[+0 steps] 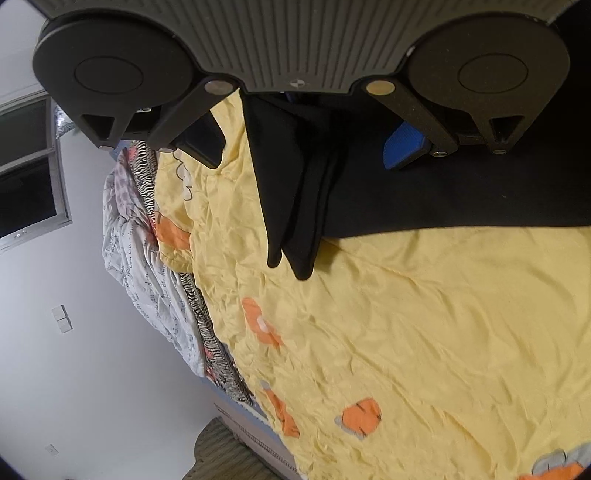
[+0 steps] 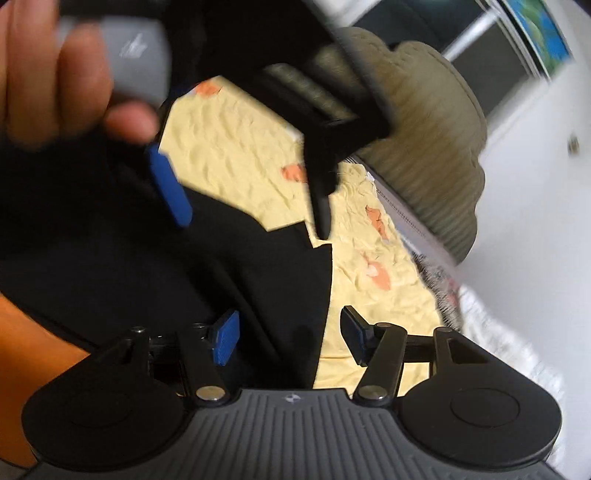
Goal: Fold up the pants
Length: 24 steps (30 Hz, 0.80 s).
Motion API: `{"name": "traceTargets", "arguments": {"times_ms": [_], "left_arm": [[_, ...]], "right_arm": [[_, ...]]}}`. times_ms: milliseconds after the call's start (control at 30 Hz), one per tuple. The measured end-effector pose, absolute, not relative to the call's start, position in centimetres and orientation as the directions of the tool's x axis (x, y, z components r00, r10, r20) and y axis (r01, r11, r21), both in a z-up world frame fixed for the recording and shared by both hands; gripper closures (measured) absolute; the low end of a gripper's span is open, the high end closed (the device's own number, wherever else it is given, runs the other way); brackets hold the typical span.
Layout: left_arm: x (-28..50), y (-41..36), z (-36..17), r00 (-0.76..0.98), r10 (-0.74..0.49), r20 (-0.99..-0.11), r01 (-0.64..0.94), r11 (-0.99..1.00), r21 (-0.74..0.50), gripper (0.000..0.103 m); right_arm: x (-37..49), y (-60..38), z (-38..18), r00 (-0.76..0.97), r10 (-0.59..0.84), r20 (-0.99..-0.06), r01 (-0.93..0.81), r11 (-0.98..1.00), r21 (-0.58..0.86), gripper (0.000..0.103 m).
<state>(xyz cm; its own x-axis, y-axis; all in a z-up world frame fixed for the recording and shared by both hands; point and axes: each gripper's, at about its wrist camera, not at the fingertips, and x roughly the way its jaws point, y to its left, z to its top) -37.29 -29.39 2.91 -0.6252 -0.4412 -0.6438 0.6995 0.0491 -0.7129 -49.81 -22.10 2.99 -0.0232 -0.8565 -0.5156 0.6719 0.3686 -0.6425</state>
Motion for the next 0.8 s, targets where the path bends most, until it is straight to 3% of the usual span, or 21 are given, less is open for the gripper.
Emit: {"name": "traceTargets", "arguments": {"times_ms": [67, 133, 233, 400, 467, 533, 600, 800], "left_arm": [[-37.9, -30.0, 2.5, -0.649, -0.414, -0.638, 0.682, 0.055, -0.730, 0.007], [-38.6, -30.7, 2.2, -0.678, -0.386, -0.626, 0.662, 0.052, -0.748, 0.006], [-39.6, -31.7, 1.5, -0.694, -0.359, -0.624, 0.647, 0.070, -0.759, 0.005], [-40.3, -32.7, 1.3, -0.713, -0.367, -0.598, 0.620, 0.070, -0.782, 0.009], [-40.2, -32.8, 1.7, -0.730, -0.384, -0.565, 0.594, 0.050, -0.803, 0.031], [-40.1, -32.6, 1.8, -0.740, -0.377, -0.557, 0.584, 0.051, -0.810, 0.081], [-39.7, -32.1, 2.1, -0.736, -0.391, -0.552, 0.585, 0.042, -0.810, 0.094], [-36.4, -26.9, 6.1, -0.609, -0.543, -0.578, 0.714, -0.058, -0.698, 0.097]], "right_arm": [[-49.8, -22.4, 2.6, 0.000, -0.839, -0.544, 0.659, 0.410, -0.631, 0.083], [-49.5, -21.9, 2.3, 0.016, -0.848, -0.530, 0.644, 0.414, -0.644, 0.093], [-49.8, -21.0, 2.8, 0.031, -0.877, -0.480, 0.630, 0.390, -0.672, 0.097], [-52.2, -19.8, 5.7, 0.134, -0.874, -0.468, 0.746, 0.400, -0.532, 0.098], [-53.0, -19.5, 6.3, 0.162, -0.867, -0.471, 0.779, 0.405, -0.478, 0.098], [-53.1, -19.1, 6.7, 0.181, -0.860, -0.477, 0.787, 0.417, -0.454, 0.098], [-52.9, -18.6, 7.0, 0.193, -0.858, -0.476, 0.788, 0.425, -0.446, 0.098], [-51.5, -16.2, 8.4, 0.285, -0.839, -0.463, 0.793, 0.478, -0.378, 0.098]]}}
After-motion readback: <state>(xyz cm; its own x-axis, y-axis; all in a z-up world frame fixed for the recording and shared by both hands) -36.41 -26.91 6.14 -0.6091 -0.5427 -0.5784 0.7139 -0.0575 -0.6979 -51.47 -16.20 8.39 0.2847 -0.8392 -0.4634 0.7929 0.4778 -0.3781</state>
